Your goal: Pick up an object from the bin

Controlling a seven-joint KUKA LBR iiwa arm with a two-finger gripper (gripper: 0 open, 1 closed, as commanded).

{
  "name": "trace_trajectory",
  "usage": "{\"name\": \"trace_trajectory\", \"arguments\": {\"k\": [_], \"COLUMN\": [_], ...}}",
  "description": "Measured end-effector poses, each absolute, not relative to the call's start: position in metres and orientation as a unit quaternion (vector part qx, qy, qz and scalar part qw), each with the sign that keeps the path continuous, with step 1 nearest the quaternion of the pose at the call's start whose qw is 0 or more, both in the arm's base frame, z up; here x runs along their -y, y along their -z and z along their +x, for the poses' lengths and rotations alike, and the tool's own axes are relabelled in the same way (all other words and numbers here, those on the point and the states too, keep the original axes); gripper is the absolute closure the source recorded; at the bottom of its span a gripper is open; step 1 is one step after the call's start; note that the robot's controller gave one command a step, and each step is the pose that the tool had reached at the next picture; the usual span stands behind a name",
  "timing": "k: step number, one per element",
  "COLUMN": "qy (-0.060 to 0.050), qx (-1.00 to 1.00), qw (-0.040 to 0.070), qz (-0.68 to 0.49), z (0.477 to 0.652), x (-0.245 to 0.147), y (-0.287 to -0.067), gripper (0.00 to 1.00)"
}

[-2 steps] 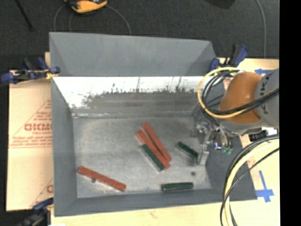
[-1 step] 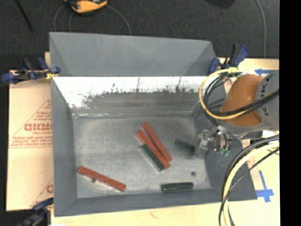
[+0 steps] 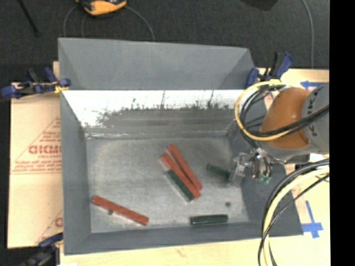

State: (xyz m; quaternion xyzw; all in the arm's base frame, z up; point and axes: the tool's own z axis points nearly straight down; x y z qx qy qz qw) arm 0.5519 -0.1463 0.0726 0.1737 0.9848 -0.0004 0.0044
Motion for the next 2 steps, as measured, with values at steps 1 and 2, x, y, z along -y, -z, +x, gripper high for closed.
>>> {"name": "trace_trajectory", "arguments": {"k": [1, 2], "qy": [0.001, 0.0], "qx": [-0.985, -0.985], "qw": [0.004, 0.001], "qz": [0.173, 0.173], "z": [0.5519, 0.5508], "x": [0.1464, 0.1463], "y": [-0.0737, -0.0788], "gripper": [1.0, 1.0]}}
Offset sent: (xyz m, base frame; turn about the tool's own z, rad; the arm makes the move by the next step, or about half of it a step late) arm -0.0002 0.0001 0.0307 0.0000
